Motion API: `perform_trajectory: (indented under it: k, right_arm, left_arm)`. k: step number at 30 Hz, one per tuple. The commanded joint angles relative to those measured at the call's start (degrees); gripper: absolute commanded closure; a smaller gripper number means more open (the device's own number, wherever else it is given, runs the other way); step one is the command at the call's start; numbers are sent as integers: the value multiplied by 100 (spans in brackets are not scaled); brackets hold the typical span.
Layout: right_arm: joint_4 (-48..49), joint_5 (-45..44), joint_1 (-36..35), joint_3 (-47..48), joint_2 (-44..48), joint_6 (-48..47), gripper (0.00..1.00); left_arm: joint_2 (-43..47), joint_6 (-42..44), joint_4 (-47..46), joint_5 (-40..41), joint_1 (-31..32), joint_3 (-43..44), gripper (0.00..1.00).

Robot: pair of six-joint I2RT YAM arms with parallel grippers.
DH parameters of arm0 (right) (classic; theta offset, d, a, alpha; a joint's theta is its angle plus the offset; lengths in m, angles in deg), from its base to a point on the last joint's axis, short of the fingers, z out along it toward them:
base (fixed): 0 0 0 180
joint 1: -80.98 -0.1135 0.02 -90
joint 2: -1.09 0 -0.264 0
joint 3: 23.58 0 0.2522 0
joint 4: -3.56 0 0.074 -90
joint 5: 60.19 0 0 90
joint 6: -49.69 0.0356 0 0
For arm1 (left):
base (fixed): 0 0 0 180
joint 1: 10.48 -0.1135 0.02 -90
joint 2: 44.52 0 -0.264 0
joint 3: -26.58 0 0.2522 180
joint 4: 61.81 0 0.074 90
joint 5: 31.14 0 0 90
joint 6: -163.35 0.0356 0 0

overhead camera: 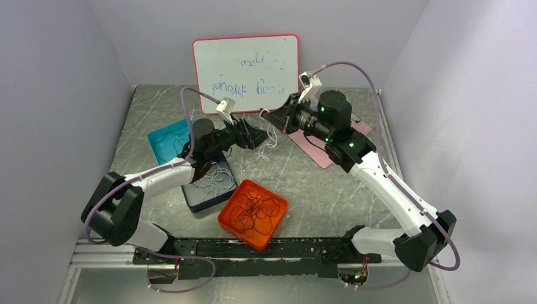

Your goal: Untangle the cables

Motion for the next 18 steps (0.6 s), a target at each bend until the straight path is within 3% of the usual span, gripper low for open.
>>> perform_trajectory:
  k: [1,13,16,18]
  right_arm:
    - [218,178,37,141,58,92,100]
    - [442,311,40,44,190,167,100]
    - [478,311,42,82,292,155,100]
    - [478,294,51,137,369,142,100]
  left_arm:
    - [-148,-180,-724,-318,19,264,13]
    - [-828,-214,-725,-253,476,619,14]
    - [-1114,-243,-726,-299,524,643,19]
    - [-1303,-316,-800,-356,526,601,28]
